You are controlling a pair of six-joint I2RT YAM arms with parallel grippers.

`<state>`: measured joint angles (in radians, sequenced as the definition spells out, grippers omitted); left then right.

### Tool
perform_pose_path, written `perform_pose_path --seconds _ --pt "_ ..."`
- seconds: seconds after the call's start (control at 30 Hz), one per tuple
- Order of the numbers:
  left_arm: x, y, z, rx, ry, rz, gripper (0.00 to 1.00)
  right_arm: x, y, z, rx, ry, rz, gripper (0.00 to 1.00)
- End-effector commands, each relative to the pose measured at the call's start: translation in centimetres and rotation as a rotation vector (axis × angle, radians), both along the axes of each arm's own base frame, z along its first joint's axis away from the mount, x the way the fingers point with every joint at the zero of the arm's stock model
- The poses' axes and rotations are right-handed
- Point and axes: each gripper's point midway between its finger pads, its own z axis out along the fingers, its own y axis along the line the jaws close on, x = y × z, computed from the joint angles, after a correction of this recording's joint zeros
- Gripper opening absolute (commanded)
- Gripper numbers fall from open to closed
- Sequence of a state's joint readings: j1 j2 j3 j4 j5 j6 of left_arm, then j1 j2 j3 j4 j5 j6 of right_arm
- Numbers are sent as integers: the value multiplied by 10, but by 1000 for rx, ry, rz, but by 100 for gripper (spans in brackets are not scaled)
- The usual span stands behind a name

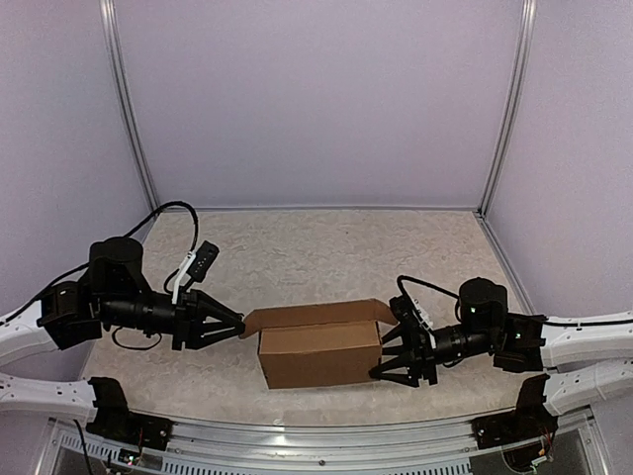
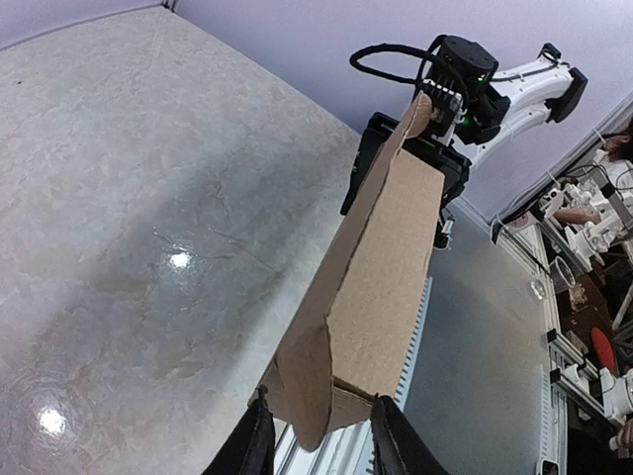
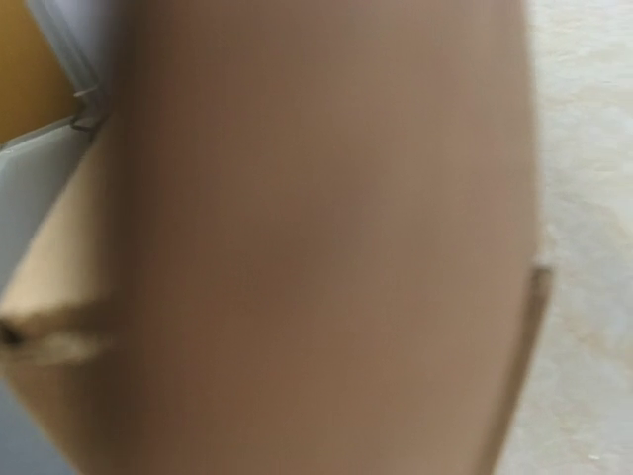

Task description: Fold the paper box

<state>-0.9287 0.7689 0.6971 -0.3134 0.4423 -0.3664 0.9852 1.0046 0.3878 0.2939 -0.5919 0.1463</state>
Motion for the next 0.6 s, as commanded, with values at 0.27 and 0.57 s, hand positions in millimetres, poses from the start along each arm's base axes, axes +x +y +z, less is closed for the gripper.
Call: perform_pose_path --seconds 0.27,0.57 --pt "52 18 -32 175 -19 307 61 42 2 -30 -62 -77 -189 24" --pt "71 7 -65 298 -24 350 59 51 8 -52 -103 -107 -201 23"
